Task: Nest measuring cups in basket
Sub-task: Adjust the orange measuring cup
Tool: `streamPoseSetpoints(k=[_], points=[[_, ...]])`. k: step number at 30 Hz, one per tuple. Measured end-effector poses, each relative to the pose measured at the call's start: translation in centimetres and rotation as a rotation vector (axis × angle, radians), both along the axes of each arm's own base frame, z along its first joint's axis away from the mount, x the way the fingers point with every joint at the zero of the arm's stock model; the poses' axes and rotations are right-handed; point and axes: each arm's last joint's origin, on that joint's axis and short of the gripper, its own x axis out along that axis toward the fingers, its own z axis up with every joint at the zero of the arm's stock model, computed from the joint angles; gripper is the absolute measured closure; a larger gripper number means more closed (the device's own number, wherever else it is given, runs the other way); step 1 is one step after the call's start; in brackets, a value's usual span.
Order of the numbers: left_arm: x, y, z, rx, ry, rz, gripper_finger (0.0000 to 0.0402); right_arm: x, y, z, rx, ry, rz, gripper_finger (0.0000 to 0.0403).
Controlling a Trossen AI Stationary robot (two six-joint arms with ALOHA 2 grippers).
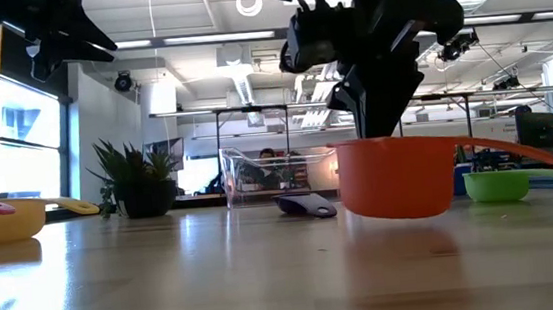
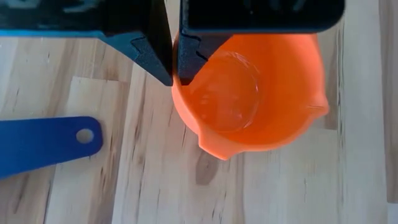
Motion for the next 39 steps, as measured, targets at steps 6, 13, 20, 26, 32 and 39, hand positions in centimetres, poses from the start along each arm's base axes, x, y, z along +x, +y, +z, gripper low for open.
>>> streamPoseSetpoints(k=[6,13,20,26,32,39], points=[[0.00,0.00,0.00,0.000,0.000,0.000,0.0316,-0.04,-0.01,-0.01,-0.001,0.004,0.001,0.0396],[0.00,0.00,0.00,-0.001,0.000,0.000,0.0316,-0.05,-0.03,-0.02,-0.008,0.004,-0.001,0.0384],[-0.01,-0.01,0.00,0.000,0.000,-0.001,0.0316,-0.05,-0.02,-0.02,0.001,0.010,-0.033,0.0382],[-0.01,-0.01,0.00,0.000,0.000,-0.001,0.0316,-0.05,-0.02,-0.02,0.004,0.011,-0.041,0.0382],[-0.01,0.00,0.00,0.000,0.000,0.000,0.0316,-0.06,0.00,-0.01,0.014,0.013,-0.042,0.0375],[-0.01,0.00,0.00,0.000,0.000,0.000,0.0316,-0.05,0.00,-0.01,0.012,0.015,-0.059,0.0320]])
